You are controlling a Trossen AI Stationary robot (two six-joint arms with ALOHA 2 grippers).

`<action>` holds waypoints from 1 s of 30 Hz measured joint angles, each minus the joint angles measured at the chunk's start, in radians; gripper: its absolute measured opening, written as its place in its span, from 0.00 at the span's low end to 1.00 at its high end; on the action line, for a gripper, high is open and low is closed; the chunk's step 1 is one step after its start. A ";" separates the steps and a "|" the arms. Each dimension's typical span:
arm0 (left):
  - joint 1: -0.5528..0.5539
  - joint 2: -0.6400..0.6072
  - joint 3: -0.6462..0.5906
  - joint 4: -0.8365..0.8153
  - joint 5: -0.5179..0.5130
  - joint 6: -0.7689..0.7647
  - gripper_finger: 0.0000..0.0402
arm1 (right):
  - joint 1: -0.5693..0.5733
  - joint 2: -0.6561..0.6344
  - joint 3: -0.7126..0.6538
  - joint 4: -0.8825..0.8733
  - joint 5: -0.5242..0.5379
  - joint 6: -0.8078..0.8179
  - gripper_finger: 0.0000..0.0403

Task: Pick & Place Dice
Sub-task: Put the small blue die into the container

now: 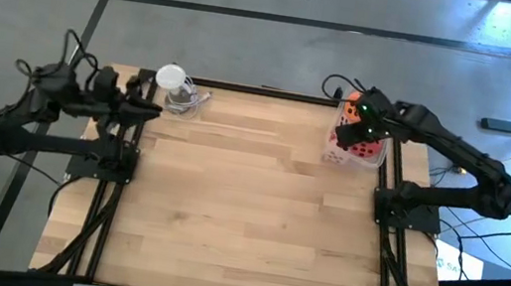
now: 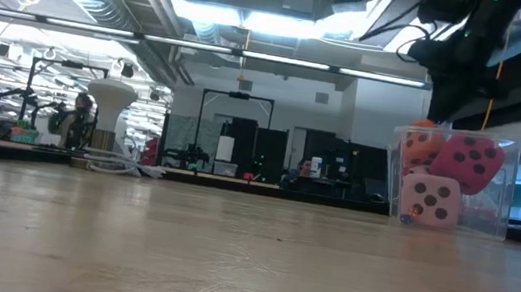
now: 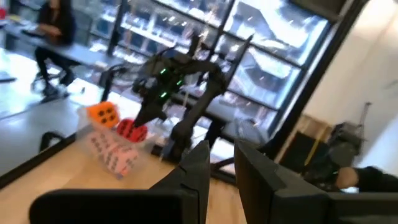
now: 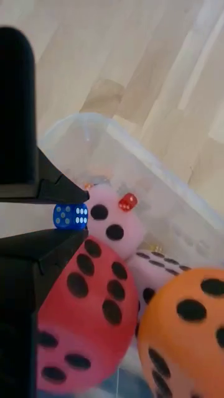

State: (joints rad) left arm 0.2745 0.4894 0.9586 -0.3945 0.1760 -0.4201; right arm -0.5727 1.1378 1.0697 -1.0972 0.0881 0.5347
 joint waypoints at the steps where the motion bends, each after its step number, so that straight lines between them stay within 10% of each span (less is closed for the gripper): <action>1: 0.000 -0.002 -0.003 -0.011 -0.007 -0.002 0.16 | -0.002 0.000 -0.008 0.010 -0.006 0.001 0.11; 25: 0.000 -0.003 -0.003 -0.044 -0.030 0.066 0.16 | -0.047 0.006 -0.010 0.012 -0.018 -0.098 0.11; 30: 0.000 -0.002 -0.003 -0.044 -0.031 0.068 0.16 | -0.047 0.007 -0.010 0.011 -0.018 -0.073 0.28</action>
State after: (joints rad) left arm 0.2745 0.4870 0.9554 -0.4381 0.1450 -0.3525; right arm -0.6197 1.1445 1.0595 -1.0859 0.0700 0.4622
